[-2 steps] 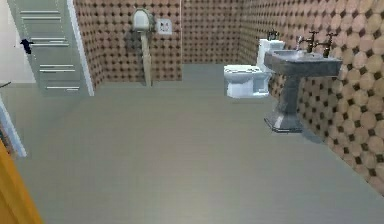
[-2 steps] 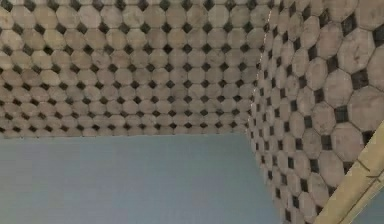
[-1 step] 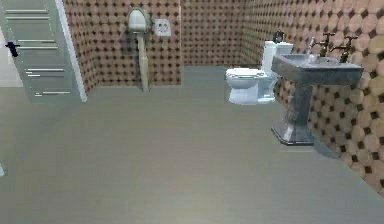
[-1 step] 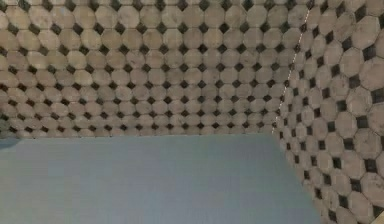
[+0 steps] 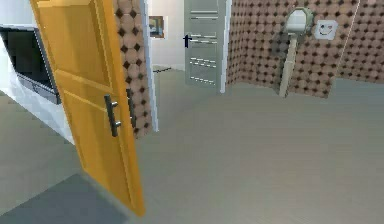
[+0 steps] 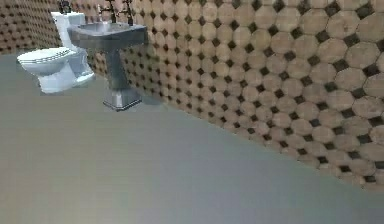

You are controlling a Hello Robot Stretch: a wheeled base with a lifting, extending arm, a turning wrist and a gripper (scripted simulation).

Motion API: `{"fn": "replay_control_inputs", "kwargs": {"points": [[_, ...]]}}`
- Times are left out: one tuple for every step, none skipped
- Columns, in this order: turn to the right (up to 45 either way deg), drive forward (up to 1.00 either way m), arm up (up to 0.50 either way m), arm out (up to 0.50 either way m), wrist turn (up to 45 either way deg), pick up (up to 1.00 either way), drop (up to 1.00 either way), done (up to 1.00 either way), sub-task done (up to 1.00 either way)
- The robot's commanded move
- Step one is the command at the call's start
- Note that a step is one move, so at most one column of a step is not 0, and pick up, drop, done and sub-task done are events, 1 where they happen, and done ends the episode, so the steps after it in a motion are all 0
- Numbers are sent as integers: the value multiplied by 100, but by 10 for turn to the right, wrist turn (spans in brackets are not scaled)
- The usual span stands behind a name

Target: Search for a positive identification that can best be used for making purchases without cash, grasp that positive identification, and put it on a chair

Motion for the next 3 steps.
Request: {"fn": "replay_control_inputs", "kwargs": {"points": [[0, 30, 0, 0, 0, 0, 0, 0, 0], [-450, 0, 0, 0, 0, 0, 0, 0, 0], [-60, 0, 0, 0, 0, 0, 0, 0, 0]]}}
